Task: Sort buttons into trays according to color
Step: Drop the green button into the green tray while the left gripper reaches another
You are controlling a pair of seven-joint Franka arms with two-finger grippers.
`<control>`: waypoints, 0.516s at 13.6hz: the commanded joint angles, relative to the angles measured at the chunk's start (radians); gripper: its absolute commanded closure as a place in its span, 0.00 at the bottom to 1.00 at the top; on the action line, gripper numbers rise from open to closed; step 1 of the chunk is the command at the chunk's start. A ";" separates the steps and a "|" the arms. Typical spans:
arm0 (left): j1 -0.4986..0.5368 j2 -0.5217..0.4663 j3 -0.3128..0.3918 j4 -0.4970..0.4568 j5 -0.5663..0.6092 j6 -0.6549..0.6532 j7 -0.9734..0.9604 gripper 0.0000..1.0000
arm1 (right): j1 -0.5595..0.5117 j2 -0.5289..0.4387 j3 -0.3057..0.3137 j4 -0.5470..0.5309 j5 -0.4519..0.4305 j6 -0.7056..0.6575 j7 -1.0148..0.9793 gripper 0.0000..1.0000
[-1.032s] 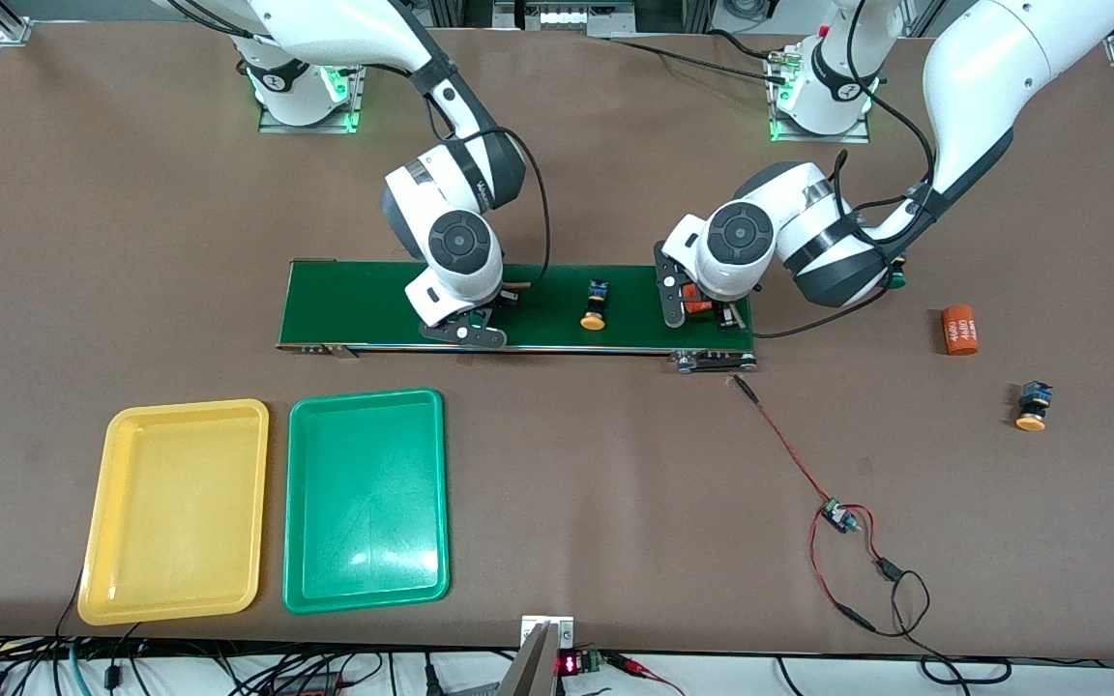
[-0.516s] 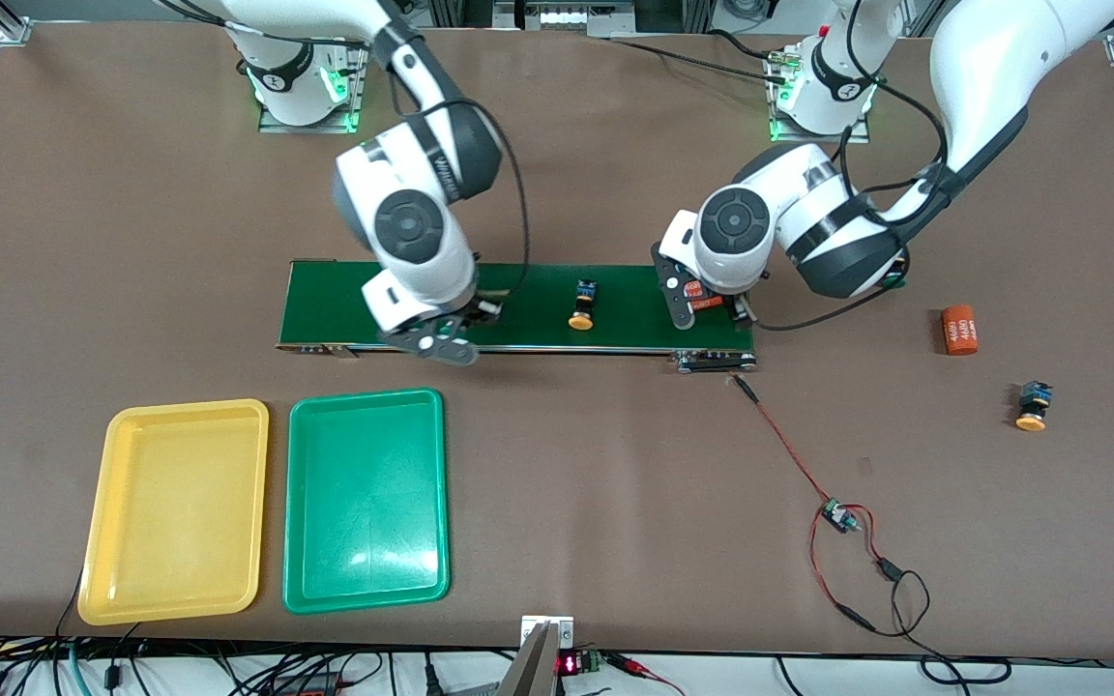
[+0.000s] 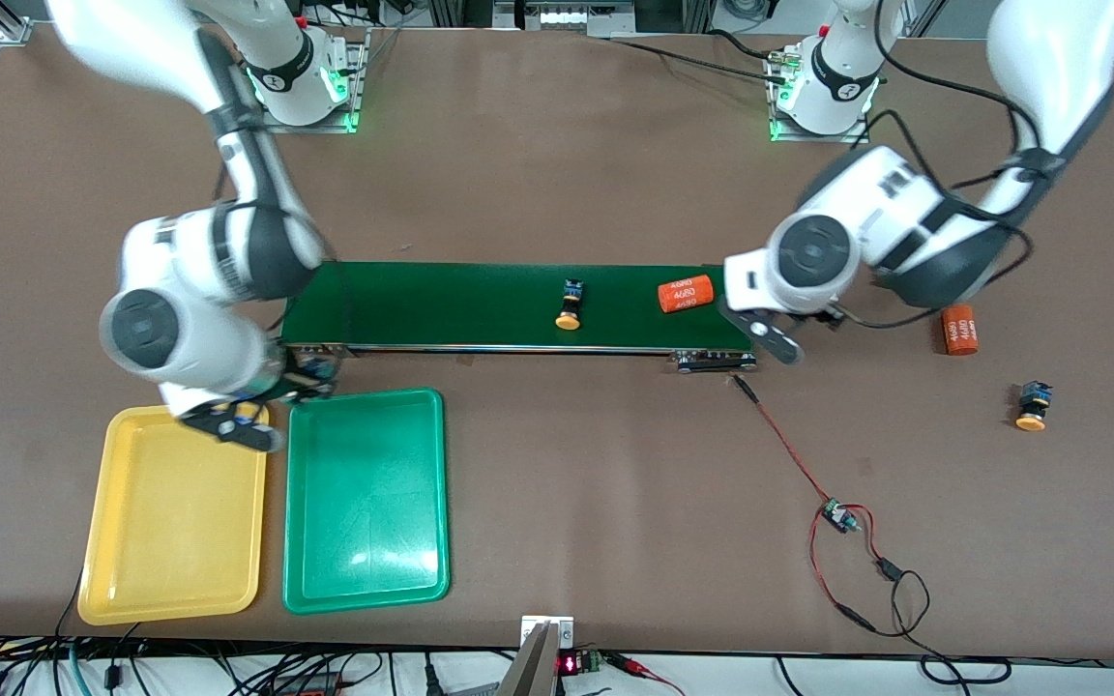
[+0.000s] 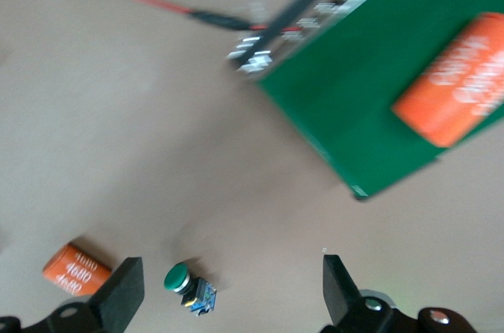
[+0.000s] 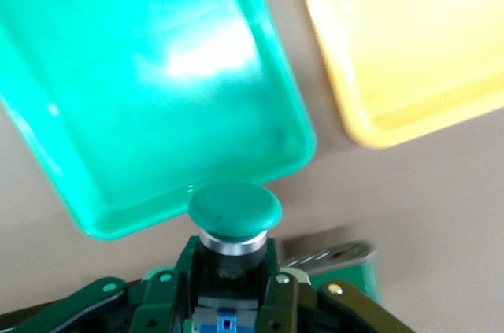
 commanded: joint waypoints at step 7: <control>0.026 0.055 0.170 0.254 0.004 -0.018 -0.022 0.00 | -0.183 0.168 0.018 0.019 -0.111 0.157 -0.445 1.00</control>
